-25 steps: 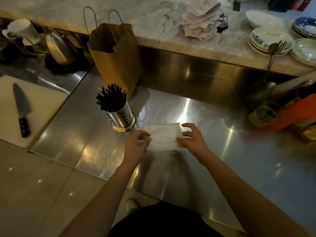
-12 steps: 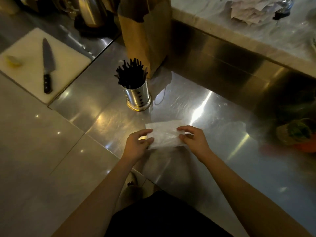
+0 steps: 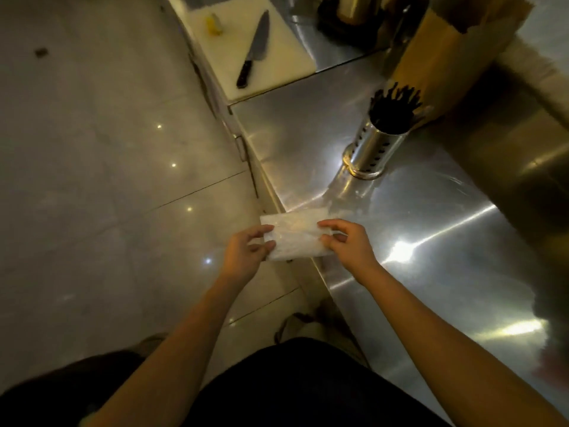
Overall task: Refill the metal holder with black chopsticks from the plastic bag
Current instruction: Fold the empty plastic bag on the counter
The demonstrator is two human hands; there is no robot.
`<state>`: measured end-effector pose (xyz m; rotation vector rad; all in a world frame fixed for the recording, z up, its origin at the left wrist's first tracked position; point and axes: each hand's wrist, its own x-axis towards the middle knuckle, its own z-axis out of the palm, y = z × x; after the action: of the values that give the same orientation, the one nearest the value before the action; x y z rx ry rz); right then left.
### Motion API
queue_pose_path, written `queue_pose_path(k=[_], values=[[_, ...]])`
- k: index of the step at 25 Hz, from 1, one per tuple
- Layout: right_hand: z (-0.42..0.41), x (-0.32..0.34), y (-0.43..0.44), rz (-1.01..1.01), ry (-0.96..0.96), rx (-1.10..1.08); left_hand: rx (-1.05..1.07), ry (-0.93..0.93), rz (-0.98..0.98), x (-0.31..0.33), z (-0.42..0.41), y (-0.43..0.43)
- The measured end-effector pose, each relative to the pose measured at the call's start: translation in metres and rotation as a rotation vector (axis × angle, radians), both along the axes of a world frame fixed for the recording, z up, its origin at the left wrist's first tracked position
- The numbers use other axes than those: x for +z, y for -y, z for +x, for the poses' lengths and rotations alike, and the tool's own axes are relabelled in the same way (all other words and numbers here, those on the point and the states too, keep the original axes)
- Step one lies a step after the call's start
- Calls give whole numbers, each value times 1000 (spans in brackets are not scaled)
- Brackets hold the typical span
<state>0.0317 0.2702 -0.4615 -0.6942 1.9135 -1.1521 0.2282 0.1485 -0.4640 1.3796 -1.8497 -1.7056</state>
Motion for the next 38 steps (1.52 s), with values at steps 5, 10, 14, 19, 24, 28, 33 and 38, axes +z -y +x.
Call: queue_pose_path(k=[5,10,14,19,24,28,33,38], values=[[124,-3,49,-1,-86,313,280,-38,-22,-2,150,-13],[281,-8,78,8,-73,599,572,-57,-19,0,313,-53],[405,-4,92,14,-75,844,811,0,-33,-4,427,-97],[510,-7,113,48,-99,1128,1038,34,-2,-23,509,-129],[607,-54,143,96,-178,1481,1278,134,155,-58,558,-151],[659,-103,158,204,-268,1734,1472,241,363,-90,574,-147],[698,-154,168,275,-412,1961,1595,253,563,-131,584,-134],[715,-176,172,277,-496,2049,1625,222,564,-159,589,-132]])
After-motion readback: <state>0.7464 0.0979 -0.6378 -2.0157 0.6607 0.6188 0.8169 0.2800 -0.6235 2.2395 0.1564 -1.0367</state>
